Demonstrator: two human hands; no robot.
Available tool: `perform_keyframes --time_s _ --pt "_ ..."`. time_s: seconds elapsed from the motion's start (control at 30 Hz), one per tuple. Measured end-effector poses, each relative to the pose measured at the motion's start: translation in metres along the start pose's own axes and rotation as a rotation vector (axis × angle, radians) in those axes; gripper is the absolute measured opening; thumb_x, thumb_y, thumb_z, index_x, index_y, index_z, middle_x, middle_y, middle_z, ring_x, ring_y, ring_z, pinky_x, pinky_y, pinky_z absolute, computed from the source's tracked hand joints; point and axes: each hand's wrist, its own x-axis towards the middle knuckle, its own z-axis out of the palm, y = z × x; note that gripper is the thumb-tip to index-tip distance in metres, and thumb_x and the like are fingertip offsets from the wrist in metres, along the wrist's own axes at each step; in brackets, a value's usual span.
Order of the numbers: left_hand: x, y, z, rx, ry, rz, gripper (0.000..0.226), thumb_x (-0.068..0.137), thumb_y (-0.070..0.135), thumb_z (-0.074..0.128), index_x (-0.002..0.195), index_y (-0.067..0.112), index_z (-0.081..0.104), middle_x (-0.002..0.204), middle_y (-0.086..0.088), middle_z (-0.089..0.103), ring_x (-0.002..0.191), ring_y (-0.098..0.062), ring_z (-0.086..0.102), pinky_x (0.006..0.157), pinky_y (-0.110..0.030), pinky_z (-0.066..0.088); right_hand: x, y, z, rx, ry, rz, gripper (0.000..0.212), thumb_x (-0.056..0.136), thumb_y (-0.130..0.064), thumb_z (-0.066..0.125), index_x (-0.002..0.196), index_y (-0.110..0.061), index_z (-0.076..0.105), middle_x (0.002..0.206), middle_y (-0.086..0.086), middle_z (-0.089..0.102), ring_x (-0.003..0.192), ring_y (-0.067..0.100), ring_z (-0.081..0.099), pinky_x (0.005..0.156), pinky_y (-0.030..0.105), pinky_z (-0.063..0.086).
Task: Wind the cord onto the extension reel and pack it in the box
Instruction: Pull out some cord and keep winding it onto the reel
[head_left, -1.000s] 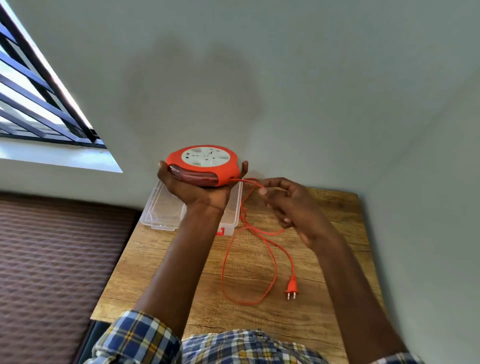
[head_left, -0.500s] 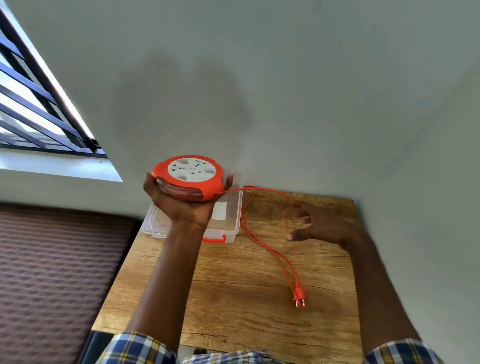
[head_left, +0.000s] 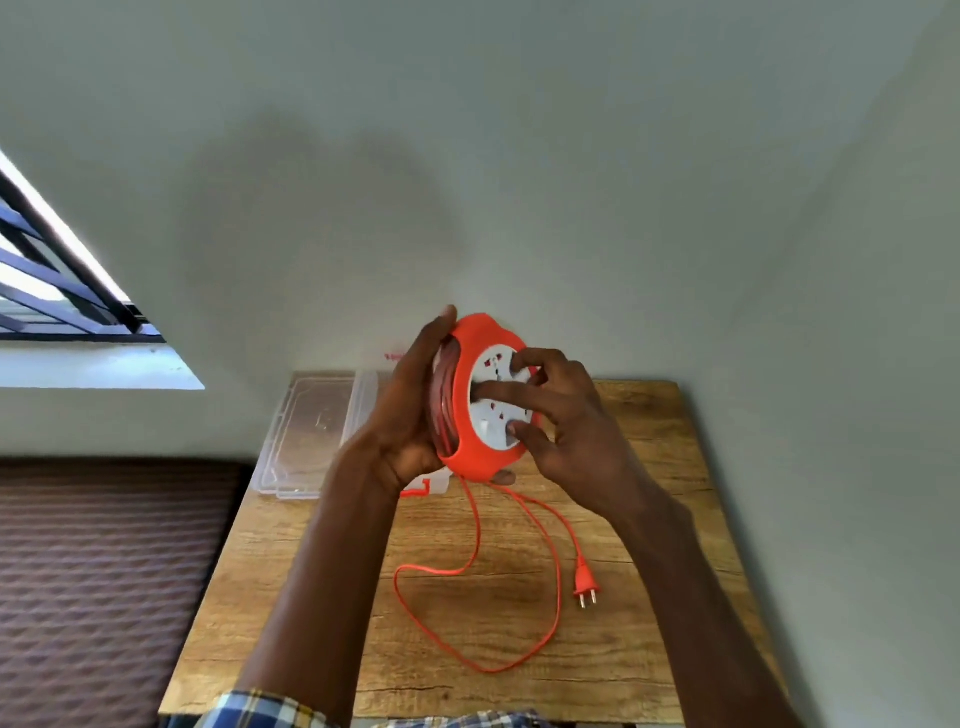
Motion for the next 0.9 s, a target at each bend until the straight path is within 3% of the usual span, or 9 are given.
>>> perform_keyframes --time_s 0.1,0.23,0.37,0.43,0.5,0.6,0.7,0.8,0.9 --pt "0.005 0.002 0.002 0.061 0.002 -0.080 0.082 0.088 0.080 0.061 0.143 0.019 0.066 0.139 -0.017 0.068 0.123 -0.042 0.066 0.112 -0.068 0.041 -0.004 0.004 -0.007 -0.056 -0.054 0.025 0.052 0.092 -0.016 0.075 0.137 -0.040 0.063 0.141 0.001 0.053 0.125 0.021 0.046 0.100 0.042 0.049" --pt "0.012 0.002 0.005 0.088 0.049 -0.030 0.071 0.091 0.077 0.061 0.133 0.022 0.074 0.131 -0.015 0.073 0.114 -0.035 0.073 0.098 -0.056 0.055 -0.002 0.004 -0.005 -0.109 0.016 0.039 0.049 0.091 -0.017 0.075 0.134 -0.038 0.066 0.137 0.004 0.057 0.123 0.023 0.050 0.094 0.045 0.055" --pt "0.015 0.006 0.011 0.090 0.082 0.050 0.067 0.095 0.071 0.059 0.133 0.018 0.073 0.128 -0.016 0.073 0.111 -0.035 0.073 0.093 -0.052 0.058 0.002 0.010 -0.003 -0.163 0.100 0.001 0.049 0.088 -0.019 0.076 0.132 -0.038 0.067 0.135 0.003 0.060 0.120 0.024 0.055 0.087 0.041 0.057" --pt "0.016 0.009 0.016 0.114 0.100 0.098 0.065 0.095 0.067 0.061 0.132 0.015 0.073 0.126 -0.017 0.074 0.111 -0.035 0.073 0.092 -0.050 0.058 0.003 0.011 0.000 -0.114 0.171 0.078 0.054 0.081 -0.033 0.081 0.131 -0.046 0.066 0.119 -0.009 0.066 0.109 0.016 0.063 0.079 0.031 0.058" --pt "0.016 0.011 0.021 0.132 0.101 0.129 0.063 0.094 0.064 0.064 0.129 0.013 0.075 0.124 -0.019 0.074 0.111 -0.036 0.072 0.094 -0.049 0.058 0.008 0.005 0.005 0.118 0.292 0.258 0.059 0.072 -0.056 0.083 0.128 -0.050 0.065 0.093 -0.021 0.070 0.084 0.004 0.069 0.067 0.021 0.057" --pt "0.017 0.014 0.029 0.123 0.111 0.144 0.062 0.095 0.067 0.059 0.123 0.015 0.078 0.121 -0.018 0.076 0.107 -0.034 0.074 0.091 -0.048 0.060 0.020 0.001 0.013 0.457 0.429 0.447 0.064 0.068 -0.073 0.080 0.123 -0.041 0.071 0.081 -0.011 0.077 0.071 0.004 0.074 0.059 0.025 0.060" --pt "0.019 0.016 0.030 0.110 0.120 0.153 0.062 0.096 0.067 0.056 0.123 0.015 0.078 0.123 -0.017 0.075 0.108 -0.034 0.074 0.094 -0.049 0.061 0.028 0.001 0.008 0.233 0.373 0.440 0.071 0.070 -0.086 0.066 0.125 -0.041 0.068 0.087 -0.018 0.077 0.073 -0.002 0.073 0.060 0.022 0.061" --pt "0.020 0.019 0.029 0.108 0.151 0.153 0.062 0.098 0.066 0.056 0.127 0.015 0.076 0.127 -0.018 0.074 0.110 -0.034 0.073 0.095 -0.048 0.059 0.030 0.002 0.003 -0.013 0.402 0.306 0.059 0.082 -0.079 0.061 0.126 -0.040 0.064 0.087 -0.023 0.070 0.077 0.000 0.067 0.064 0.021 0.056" --pt "0.021 0.022 0.022 0.088 0.192 0.145 0.065 0.098 0.067 0.054 0.134 0.016 0.071 0.130 -0.018 0.072 0.110 -0.034 0.072 0.095 -0.049 0.057 0.032 0.012 -0.001 0.023 0.273 0.130 0.043 0.093 -0.045 0.069 0.134 -0.040 0.060 0.121 -0.010 0.066 0.109 0.009 0.059 0.083 0.029 0.055"
